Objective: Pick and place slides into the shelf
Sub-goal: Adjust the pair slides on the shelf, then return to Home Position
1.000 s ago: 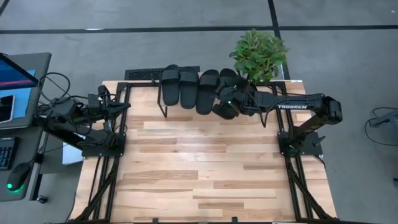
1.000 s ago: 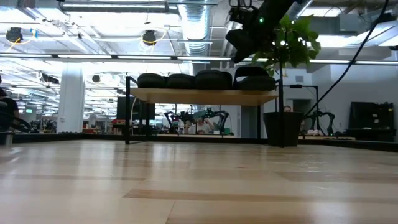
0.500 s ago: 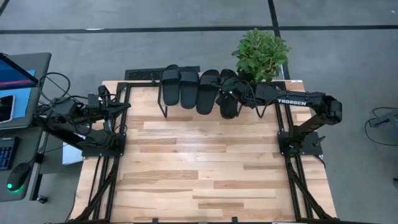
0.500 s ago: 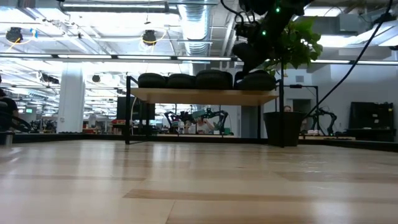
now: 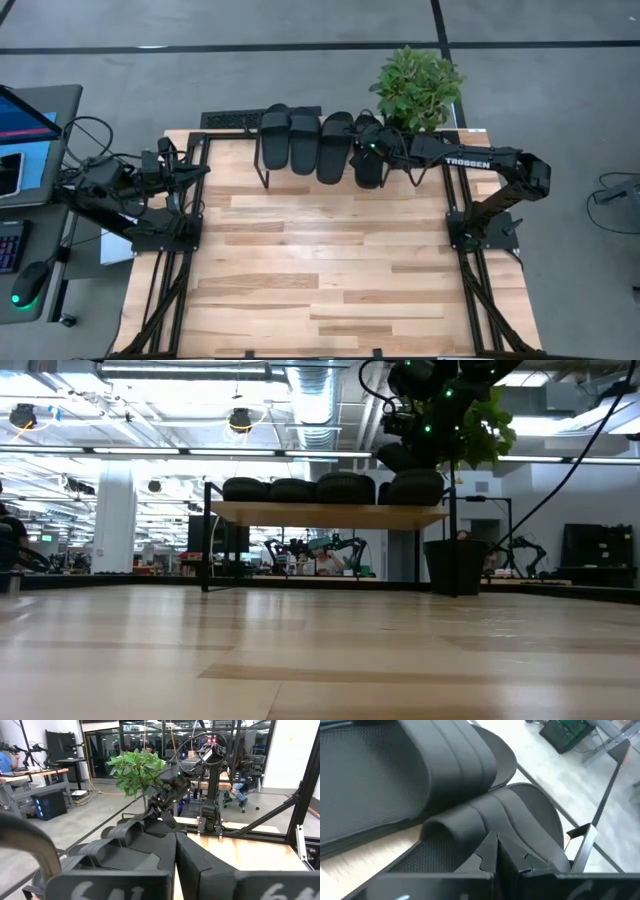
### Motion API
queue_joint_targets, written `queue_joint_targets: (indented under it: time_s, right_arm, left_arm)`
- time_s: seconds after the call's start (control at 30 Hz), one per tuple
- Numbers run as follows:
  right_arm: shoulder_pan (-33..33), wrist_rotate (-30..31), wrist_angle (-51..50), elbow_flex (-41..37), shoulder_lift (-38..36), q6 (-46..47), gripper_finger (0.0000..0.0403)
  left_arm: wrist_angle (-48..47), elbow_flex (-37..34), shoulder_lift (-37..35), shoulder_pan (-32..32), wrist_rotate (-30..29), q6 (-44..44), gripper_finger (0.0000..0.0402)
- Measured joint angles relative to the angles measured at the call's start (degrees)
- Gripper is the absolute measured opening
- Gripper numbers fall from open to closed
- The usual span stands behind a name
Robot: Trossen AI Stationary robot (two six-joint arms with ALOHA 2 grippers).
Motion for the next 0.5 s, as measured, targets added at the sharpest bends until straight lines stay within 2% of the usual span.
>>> queue_joint_targets:
  time_s: [0.17, 0.5]
  right_arm:
    - [1.7, 4.5, 3.1, -0.1, -0.2, -1.8, 0.0000]
    - [7.6, 6.5, 10.5, 3.7, -0.6, -10.1, 0.0000]
  left_arm:
    - [0.0, 0.0, 0.0, 0.0, 0.0, -0.1, 0.0000]
    - [2.3, 0.0, 0.0, 0.0, -0.2, 3.2, 0.0000]
